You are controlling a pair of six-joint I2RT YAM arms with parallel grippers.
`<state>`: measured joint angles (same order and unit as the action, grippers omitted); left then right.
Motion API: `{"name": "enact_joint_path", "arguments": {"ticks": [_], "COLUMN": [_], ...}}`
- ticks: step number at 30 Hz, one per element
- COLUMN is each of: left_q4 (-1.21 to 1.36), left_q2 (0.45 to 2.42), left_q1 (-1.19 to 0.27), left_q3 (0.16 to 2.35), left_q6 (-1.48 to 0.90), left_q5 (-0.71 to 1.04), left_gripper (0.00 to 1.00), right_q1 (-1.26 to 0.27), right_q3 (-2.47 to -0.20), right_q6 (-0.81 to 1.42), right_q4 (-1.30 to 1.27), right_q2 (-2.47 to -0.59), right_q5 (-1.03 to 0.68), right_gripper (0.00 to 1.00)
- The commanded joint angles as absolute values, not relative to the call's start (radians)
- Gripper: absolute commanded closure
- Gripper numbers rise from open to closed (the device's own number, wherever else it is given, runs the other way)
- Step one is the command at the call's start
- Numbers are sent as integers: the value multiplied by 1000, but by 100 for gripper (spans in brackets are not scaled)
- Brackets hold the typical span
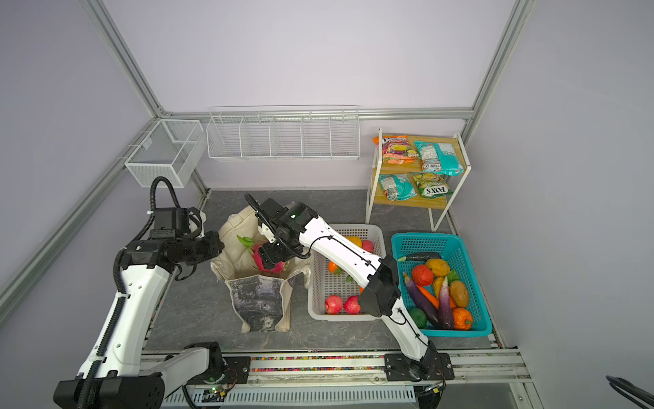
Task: Place the food into the grocery bag and tie it
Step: 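Lower the dragon fruit into the tote and open the right gripper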
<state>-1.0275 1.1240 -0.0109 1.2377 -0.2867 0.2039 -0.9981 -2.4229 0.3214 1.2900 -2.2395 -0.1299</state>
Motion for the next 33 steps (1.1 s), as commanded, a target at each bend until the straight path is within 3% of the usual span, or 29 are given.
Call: {"name": "enact_joint_path", "arguments": {"ticks": [1,12,19,23,33], "left_q4": [-1009,-1007,-1010,-1008,-1011], "left_q2": [1115,1112,1108,1107,1105], "left_q1": [-3,-3,-3,-3,-3], "left_q3": [1242,1241,1243,1238,1230], "left_q6": [-296,-296,-295,-296,-291], "left_q5": [219,224,216,215,209], "left_gripper": [100,100,100,100,100], "right_q1": [-1017,-1043,-1050,-1062,-1072], "right_q3": [-2478,-2526,-2526,-2524,-2553], "right_q6": [316,321,315,288,280], "right_q4": [1330,1345,1338,1314,1236], "right_q2": [-2280,-2356,-2349,-2320,-2189], "right_q5": [-120,-95,-53,-26,29], "right_gripper": [38,27,2,12,12]}}
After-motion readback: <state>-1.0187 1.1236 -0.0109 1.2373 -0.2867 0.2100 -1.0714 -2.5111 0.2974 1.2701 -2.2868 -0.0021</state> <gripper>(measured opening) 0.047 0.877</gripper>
